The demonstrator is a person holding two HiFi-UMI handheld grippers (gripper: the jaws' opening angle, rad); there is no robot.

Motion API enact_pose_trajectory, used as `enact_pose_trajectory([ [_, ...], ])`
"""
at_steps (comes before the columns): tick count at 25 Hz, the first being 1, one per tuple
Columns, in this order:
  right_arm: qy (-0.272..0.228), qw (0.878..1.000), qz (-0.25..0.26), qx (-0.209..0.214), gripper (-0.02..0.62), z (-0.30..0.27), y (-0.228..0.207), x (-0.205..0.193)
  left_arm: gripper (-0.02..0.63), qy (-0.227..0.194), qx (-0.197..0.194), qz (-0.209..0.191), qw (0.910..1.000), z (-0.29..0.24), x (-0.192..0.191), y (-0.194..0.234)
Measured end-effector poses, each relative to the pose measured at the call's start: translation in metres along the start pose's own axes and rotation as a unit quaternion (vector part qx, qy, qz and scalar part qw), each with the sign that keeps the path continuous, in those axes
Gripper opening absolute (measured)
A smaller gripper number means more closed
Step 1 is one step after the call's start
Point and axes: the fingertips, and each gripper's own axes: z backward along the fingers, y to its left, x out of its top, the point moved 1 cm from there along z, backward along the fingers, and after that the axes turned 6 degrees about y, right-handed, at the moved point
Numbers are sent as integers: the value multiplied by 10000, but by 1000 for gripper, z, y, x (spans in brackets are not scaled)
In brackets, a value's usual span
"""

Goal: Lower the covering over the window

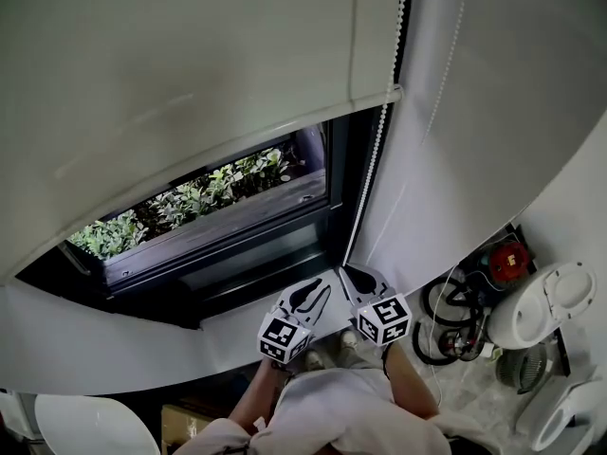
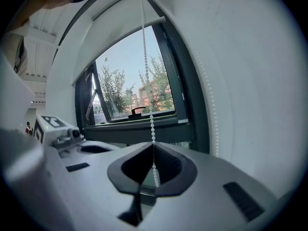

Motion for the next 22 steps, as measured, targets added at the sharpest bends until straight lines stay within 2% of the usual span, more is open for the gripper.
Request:
enact_pose_trajectory([
  [7, -3, 10000, -15, 33, 2, 2, 0, 0, 78, -588, 50, -590, 9965, 19, 107, 1],
  [11, -3, 10000, -3, 46, 2, 1, 2, 1, 78, -1038, -64, -975, 9898, 24, 169, -6],
  [14, -14, 10000, 6, 65, 2, -1, 5, 0, 78, -1395, -173, -1120, 9837, 28, 213, -13],
  [18, -24, 10000, 13, 77, 2, 0, 7, 1, 78, -1683, -302, -1300, 9767, 28, 258, -23],
  [22, -13, 10000, 23, 70, 2, -1, 8, 1, 78, -1761, -383, -1486, 9723, 24, 290, -28],
])
